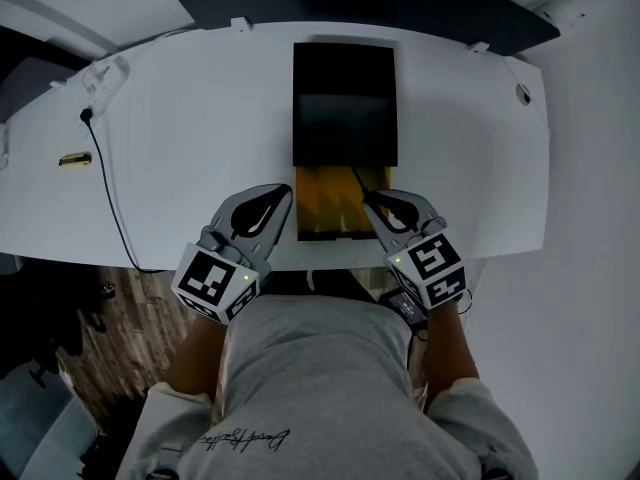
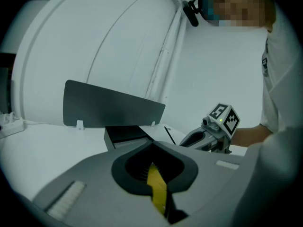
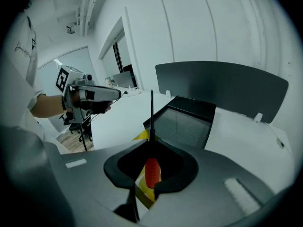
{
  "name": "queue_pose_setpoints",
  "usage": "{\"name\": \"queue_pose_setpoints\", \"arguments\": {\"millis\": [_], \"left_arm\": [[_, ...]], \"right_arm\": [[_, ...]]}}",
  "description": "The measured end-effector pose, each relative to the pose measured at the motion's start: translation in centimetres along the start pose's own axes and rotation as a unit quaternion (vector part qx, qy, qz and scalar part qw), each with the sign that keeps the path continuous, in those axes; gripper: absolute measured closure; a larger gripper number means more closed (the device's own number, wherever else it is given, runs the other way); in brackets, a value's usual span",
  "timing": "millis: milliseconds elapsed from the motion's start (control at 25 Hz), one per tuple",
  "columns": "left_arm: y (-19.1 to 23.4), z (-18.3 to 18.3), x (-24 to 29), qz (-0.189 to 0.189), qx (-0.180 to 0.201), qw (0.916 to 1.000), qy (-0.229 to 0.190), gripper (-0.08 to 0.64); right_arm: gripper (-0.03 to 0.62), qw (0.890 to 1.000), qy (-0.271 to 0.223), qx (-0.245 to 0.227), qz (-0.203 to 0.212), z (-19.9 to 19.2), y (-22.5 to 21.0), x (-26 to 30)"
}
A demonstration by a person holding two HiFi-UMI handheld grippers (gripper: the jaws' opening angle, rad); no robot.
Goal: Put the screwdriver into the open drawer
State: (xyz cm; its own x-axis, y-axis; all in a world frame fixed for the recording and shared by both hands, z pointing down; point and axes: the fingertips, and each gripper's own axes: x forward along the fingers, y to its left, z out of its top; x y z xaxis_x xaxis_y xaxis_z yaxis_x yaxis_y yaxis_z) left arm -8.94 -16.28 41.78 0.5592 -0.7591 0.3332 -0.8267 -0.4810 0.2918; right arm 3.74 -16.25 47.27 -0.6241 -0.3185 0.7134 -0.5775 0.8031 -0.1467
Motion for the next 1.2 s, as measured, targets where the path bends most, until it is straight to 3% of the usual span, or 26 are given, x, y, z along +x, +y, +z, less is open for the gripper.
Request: {"name": "queue_pose_setpoints", "arguments": {"millis": [520, 1200], "left_arm": [[1.5, -2.9, 0.6, 0.005, -0.017, 0.9996, 0.023, 0.56], [2.3, -5.0, 0.9, 0.009, -0.039, 0.9985, 0.036, 0.56]], "right_arm": [[0.518, 0.999, 0.053, 0.004, -0.002, -3.7, -0.9, 3.4], [0.518, 0.993, 0.114, -0.024, 0.0, -6.7, -0.6, 6.4]]}}
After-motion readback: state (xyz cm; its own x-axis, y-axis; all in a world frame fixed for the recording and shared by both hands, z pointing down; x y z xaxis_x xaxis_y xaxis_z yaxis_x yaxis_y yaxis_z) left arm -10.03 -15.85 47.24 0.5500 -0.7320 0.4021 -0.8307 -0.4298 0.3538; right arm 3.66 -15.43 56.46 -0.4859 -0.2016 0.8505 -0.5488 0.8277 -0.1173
